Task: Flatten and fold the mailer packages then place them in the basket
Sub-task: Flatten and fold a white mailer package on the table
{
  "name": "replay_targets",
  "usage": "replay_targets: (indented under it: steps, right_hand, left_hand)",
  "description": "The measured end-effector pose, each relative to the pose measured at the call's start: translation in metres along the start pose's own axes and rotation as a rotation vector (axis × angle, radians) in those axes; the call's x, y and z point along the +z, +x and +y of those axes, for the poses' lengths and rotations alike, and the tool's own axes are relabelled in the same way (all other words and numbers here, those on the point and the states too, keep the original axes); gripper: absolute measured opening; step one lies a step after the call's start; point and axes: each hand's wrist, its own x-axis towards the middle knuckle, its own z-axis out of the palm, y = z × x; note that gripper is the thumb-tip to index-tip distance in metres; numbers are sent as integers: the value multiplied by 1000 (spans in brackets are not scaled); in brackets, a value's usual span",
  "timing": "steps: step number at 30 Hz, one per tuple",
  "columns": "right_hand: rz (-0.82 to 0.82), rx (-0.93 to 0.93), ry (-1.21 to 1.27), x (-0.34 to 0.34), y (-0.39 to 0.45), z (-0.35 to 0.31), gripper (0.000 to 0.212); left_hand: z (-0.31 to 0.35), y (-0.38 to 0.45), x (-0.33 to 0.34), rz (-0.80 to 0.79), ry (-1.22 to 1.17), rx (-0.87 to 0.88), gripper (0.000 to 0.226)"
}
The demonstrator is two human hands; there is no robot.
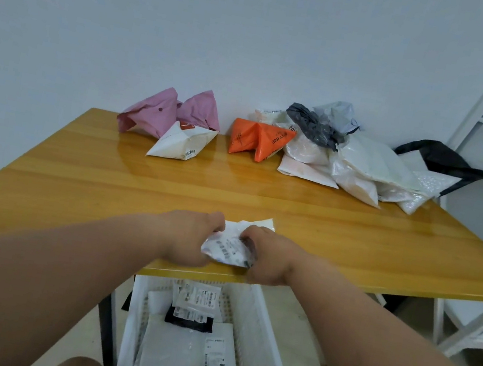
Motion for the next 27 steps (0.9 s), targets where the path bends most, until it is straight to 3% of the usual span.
replay_targets:
  steps: [3,6,8,11,14,17,19,21,23,27]
  right_hand:
    - [90,1,58,-18,-1,-4,14]
    - [234,11,112,-44,-6,-6,24]
    - [346,6,150,-58,-7,-8,20]
    - [441,15,127,-68,-4,-13,27]
    - [484,68,-59,-61,6,-16,44]
    - [583,-1,-233,-42,15,-19,48]
    - [483,-47,-227,-29,23,-21,49]
    - [271,-50,-170,-14,33,-23,53]
    - [114,-50,-139,1,44,-23,58]
    - [62,17,-68,19,54,-16,74]
  left_hand:
    - [-1,-5,-24,91,-291,-32,19]
    - [-3,-10,-43,226,-589,-70,18]
    - [-5,-10,-50,331,-764,-111,20]
    - [-10,-2,-52,472,-870,-202,21]
    - [-18,7,-41,493,-801,-326,32]
    - [-29,14,-23,479,-530,-441,53]
    - [-34,18,-14,447,-307,-451,67]
    - [-30,22,-9,403,-168,-381,64]
    - [-21,25,-6,260,-118,-275,55]
    - [-15,34,14,2,-24,-155,59]
